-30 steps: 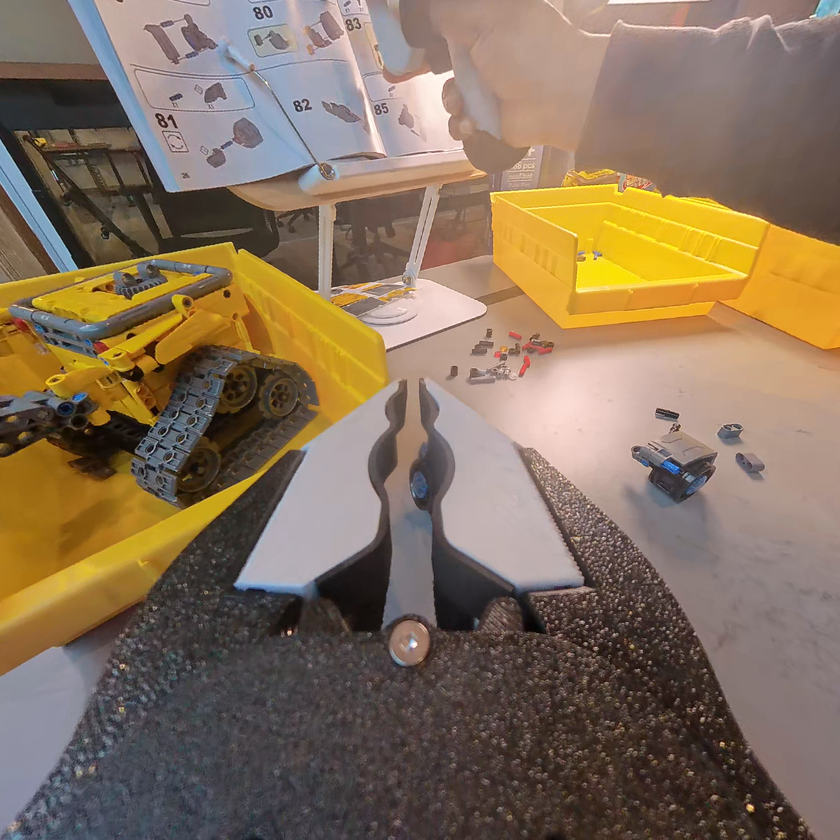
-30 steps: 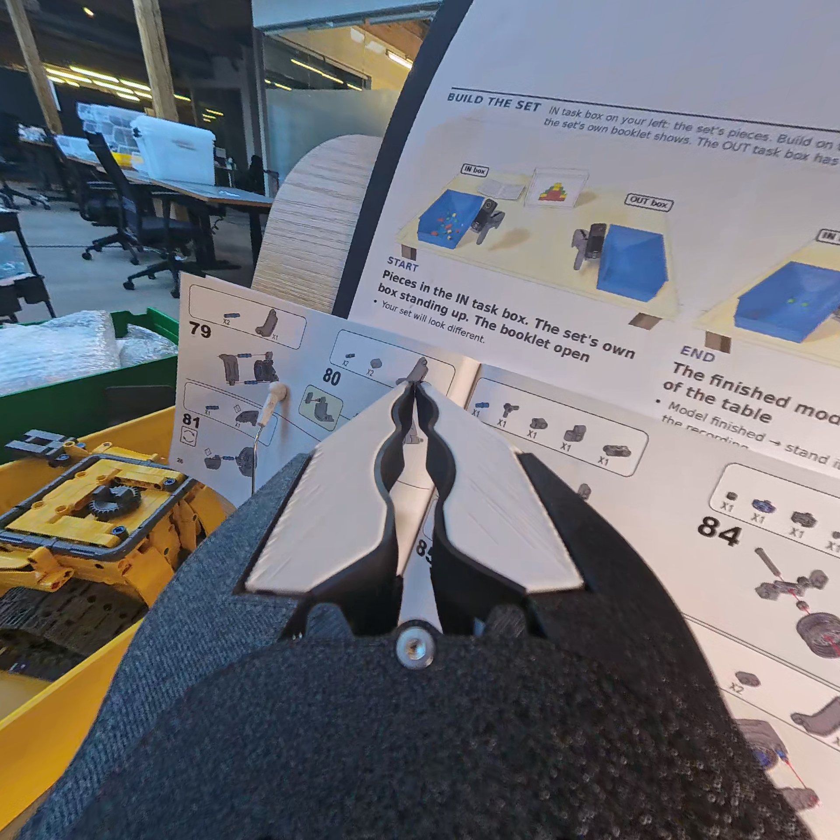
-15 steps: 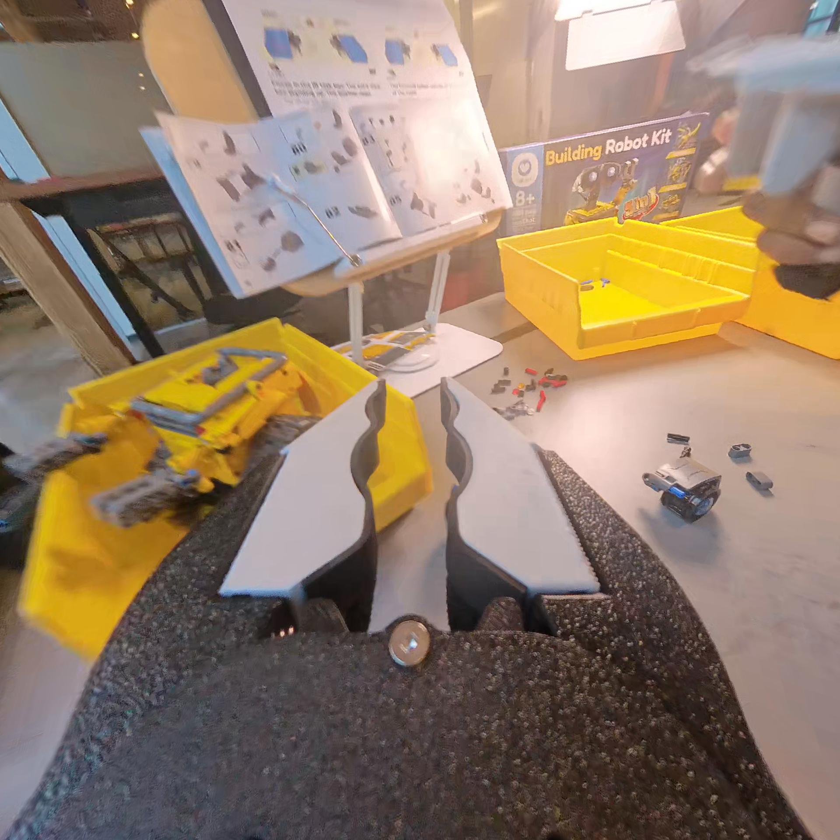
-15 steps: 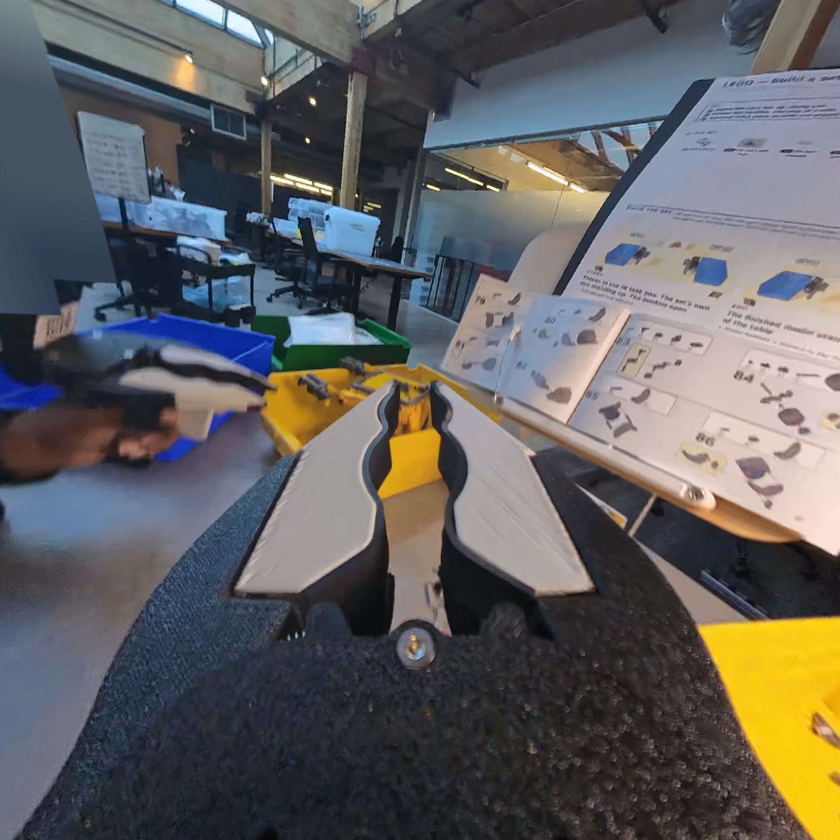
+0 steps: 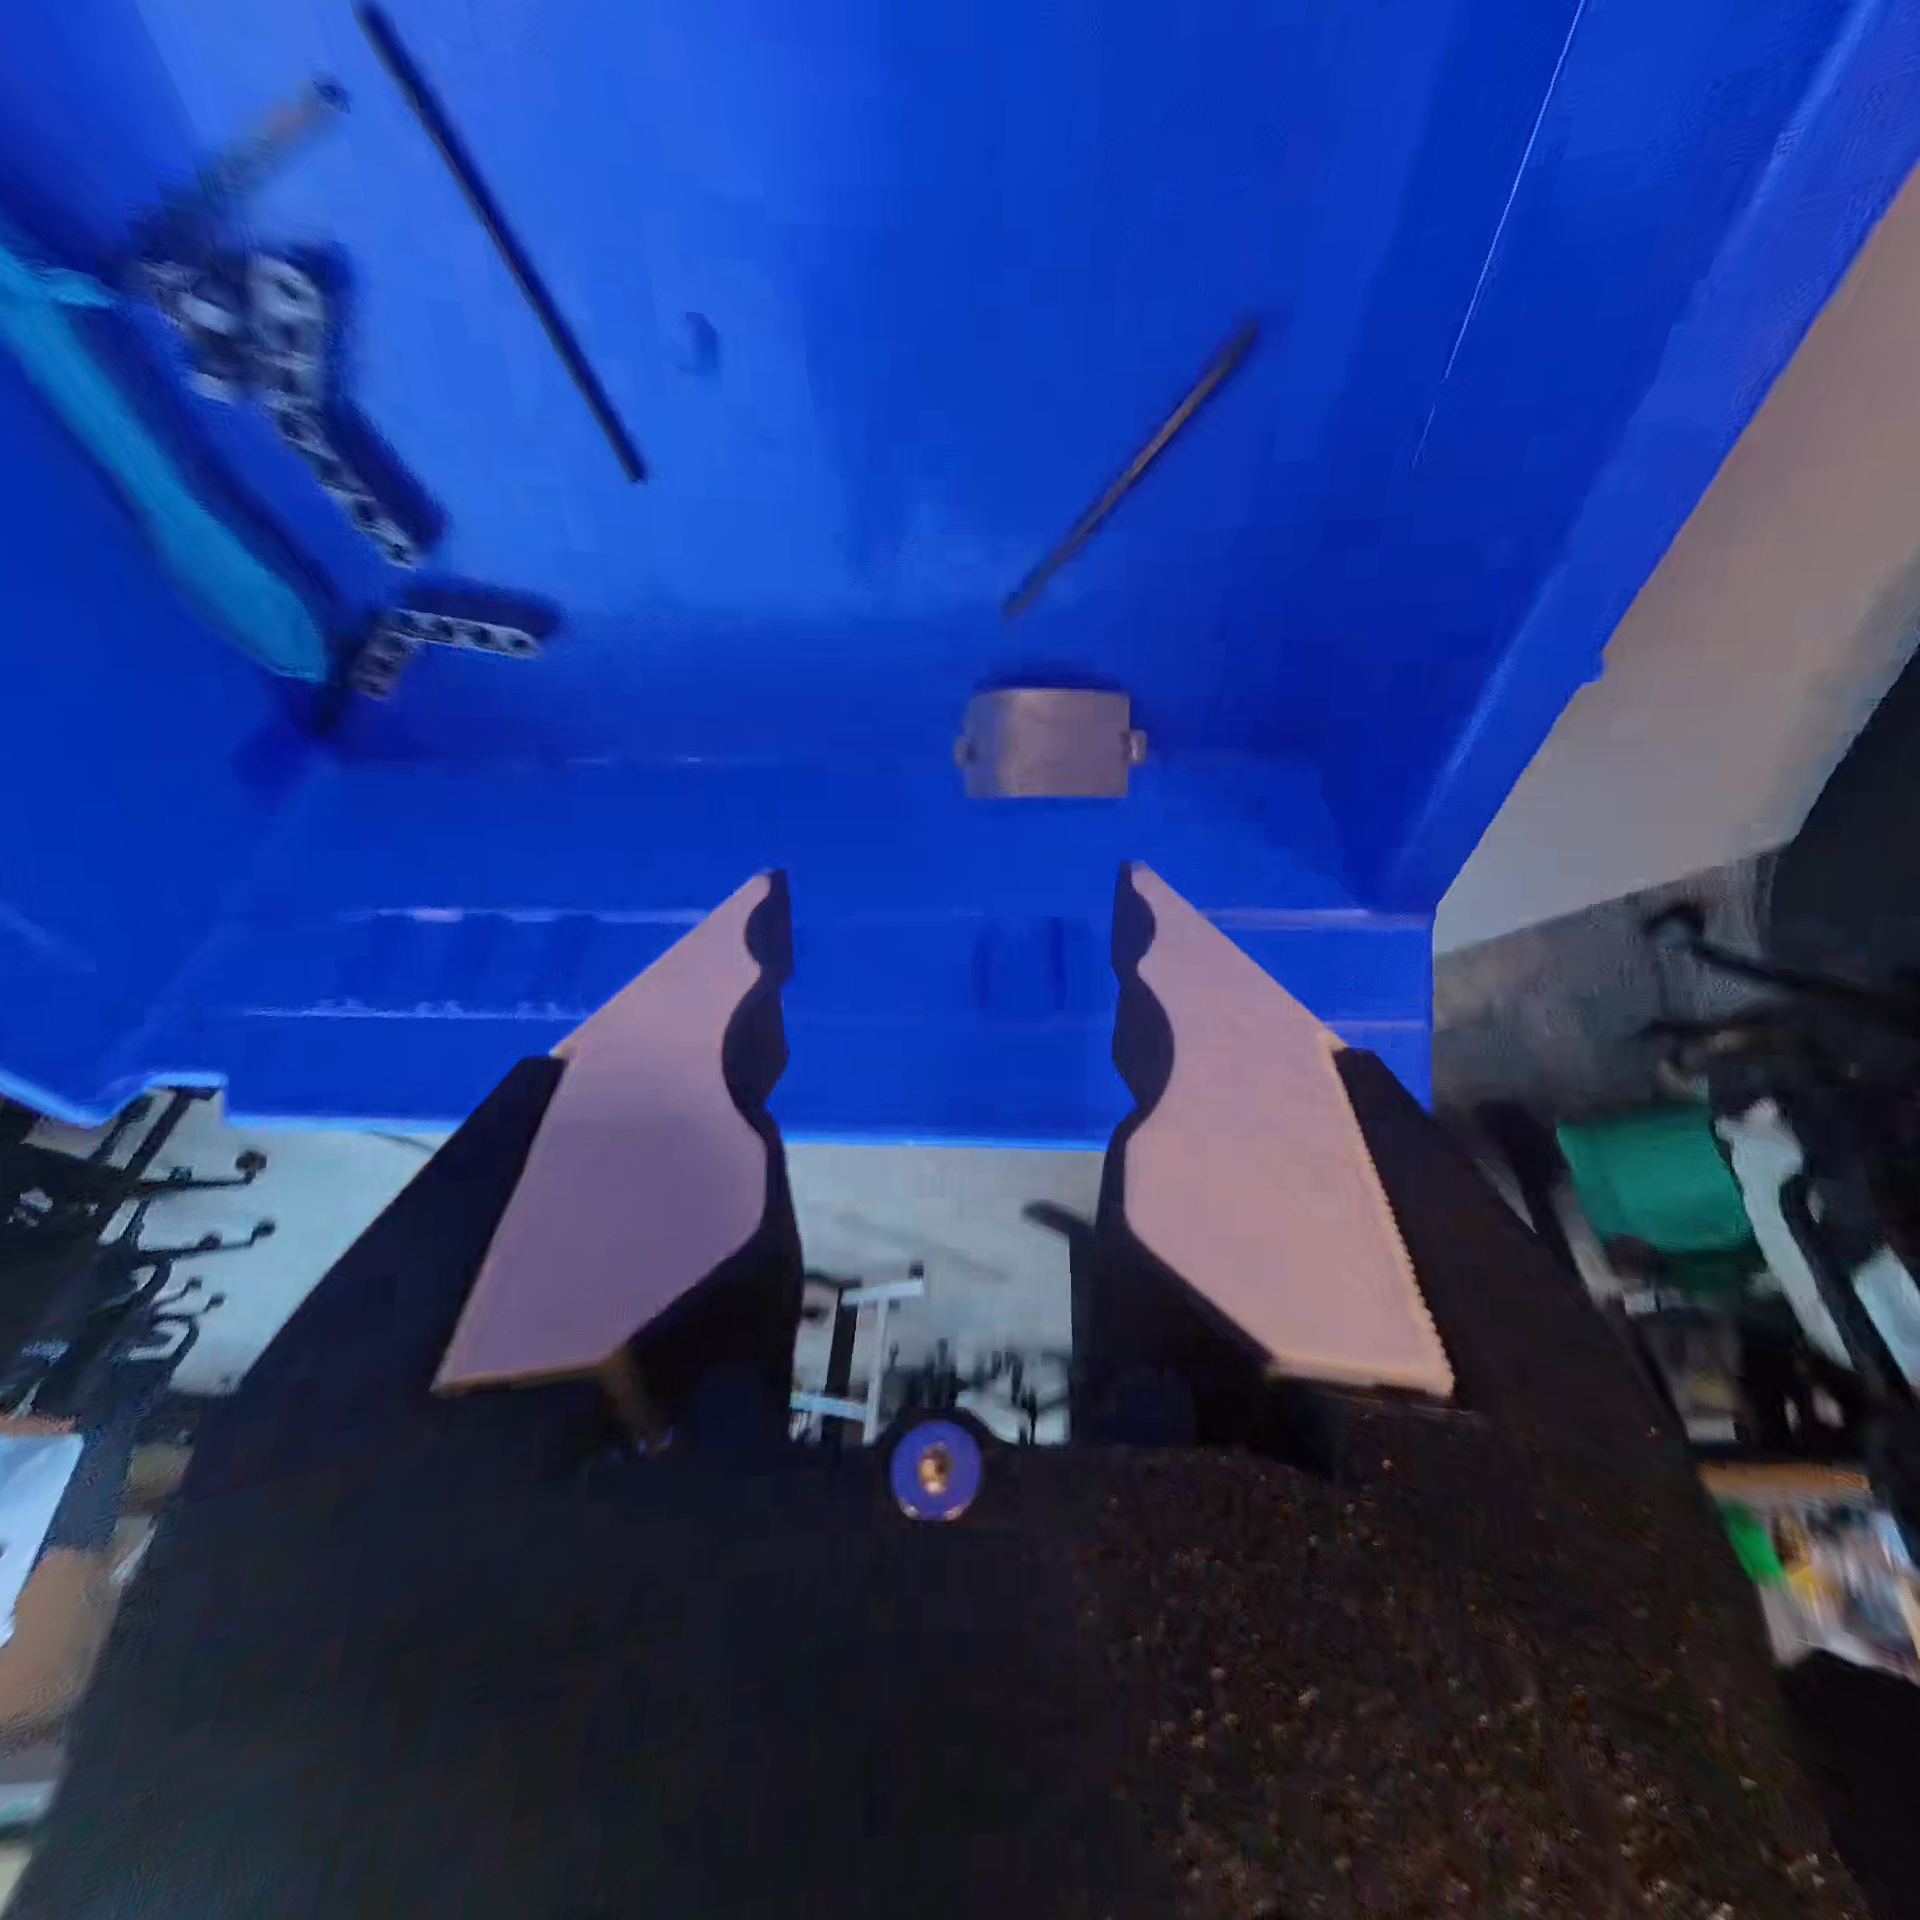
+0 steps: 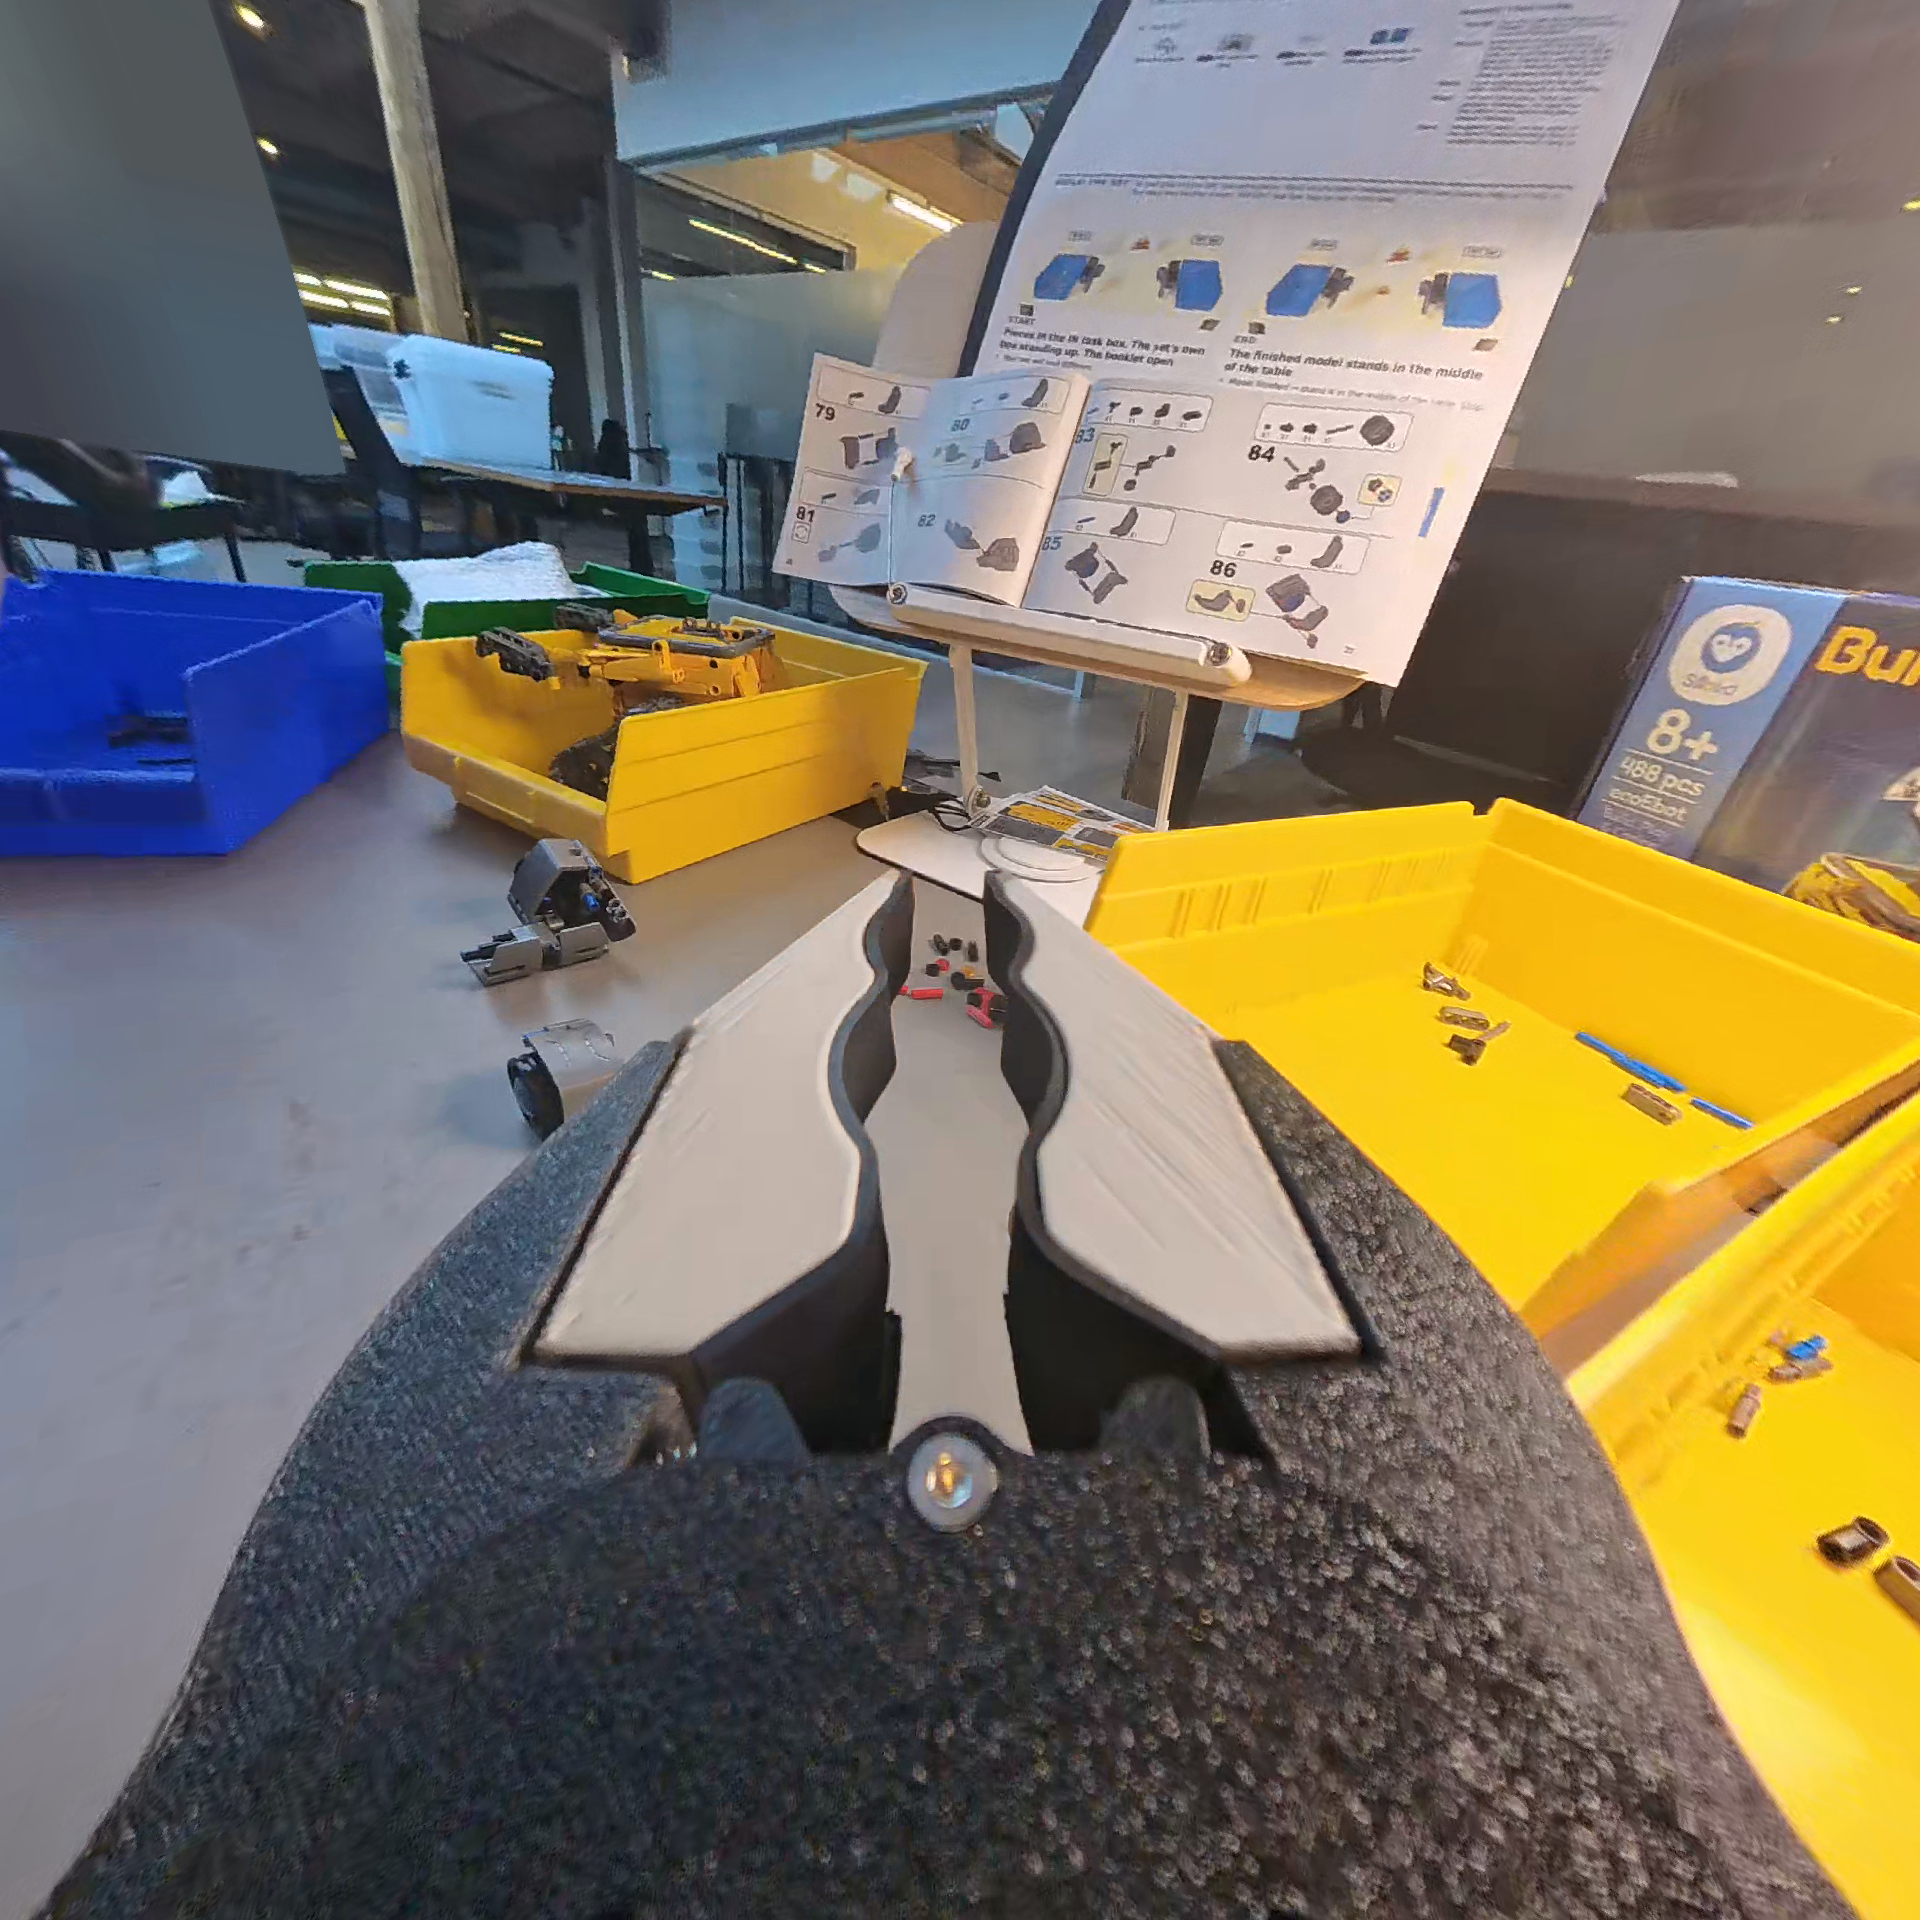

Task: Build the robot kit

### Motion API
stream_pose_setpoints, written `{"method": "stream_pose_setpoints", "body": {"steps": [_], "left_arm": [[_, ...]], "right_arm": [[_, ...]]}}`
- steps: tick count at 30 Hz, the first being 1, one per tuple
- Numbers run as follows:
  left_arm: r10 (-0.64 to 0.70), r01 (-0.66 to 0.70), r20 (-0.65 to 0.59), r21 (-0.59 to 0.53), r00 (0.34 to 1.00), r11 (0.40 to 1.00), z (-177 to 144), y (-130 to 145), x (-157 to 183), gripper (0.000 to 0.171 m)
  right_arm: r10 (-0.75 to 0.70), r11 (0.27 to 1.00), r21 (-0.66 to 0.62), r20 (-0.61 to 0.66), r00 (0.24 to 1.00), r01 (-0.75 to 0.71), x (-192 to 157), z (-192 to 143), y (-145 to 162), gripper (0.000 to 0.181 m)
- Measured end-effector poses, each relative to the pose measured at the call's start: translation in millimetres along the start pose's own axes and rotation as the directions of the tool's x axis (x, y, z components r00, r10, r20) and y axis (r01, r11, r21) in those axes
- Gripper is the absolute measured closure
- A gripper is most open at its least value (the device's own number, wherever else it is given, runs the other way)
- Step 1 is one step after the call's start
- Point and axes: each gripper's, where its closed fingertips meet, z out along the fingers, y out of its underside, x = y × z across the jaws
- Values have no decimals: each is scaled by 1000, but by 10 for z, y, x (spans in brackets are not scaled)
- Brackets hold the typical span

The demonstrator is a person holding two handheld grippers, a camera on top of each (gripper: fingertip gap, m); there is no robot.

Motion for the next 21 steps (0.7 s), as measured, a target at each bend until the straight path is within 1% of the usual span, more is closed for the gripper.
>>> {"method": "stream_pose_setpoints", "body": {"steps": [1,3,6,9,10,13,15,16,17,18,19,20,21], "left_arm": [[21,-23,-27,-67,999,998,91,34,55,108],[51,-60,-65,-141,997,988,219,11,134,104],[86,-104,-93,-216,992,971,384,-49,200,107],[104,-131,-108,-276,989,952,518,-50,228,117],[111,-139,-108,-293,988,946,546,-35,225,124],[152,-178,-106,-311,983,934,509,6,222,125],[175,-187,-68,-278,982,942,353,9,169,125],[173,-176,-33,-222,984,959,220,-29,122,125],[159,-156,9,-135,987,978,46,-99,72,125],[141,-140,56,-9,988,990,-172,-209,28,125],[123,-137,94,157,988,978,-435,-366,22,126],[123,-153,105,350,987,924,-740,-553,97,126],[145,-179,106,542,984,821,-1081,-736,239,126]], "right_arm": [[-3,1000,2,-2,1000,3,3,-3,-4,169],[-19,1000,4,5,1000,19,-11,-11,-39,169],[-59,998,13,3,998,59,-17,-52,-135,169],[-84,996,21,-13,996,84,9,-132,-222,169],[-85,996,21,-18,996,85,17,-166,-246,169],[-99,995,25,-41,994,100,42,-290,-330,169],[-109,994,23,-55,993,111,60,-367,-382,169],[-113,993,26,-63,992,115,68,-403,-412,169],[-115,993,29,-69,991,117,71,-434,-441,169],[-114,993,32,-71,991,117,68,-459,-468,170],[-115,992,36,-73,991,117,61,-478,-492,169],[-117,992,42,-74,990,120,47,-490,-516,169],[-120,991,49,-72,990,123,24,-491,-535,169]]}}
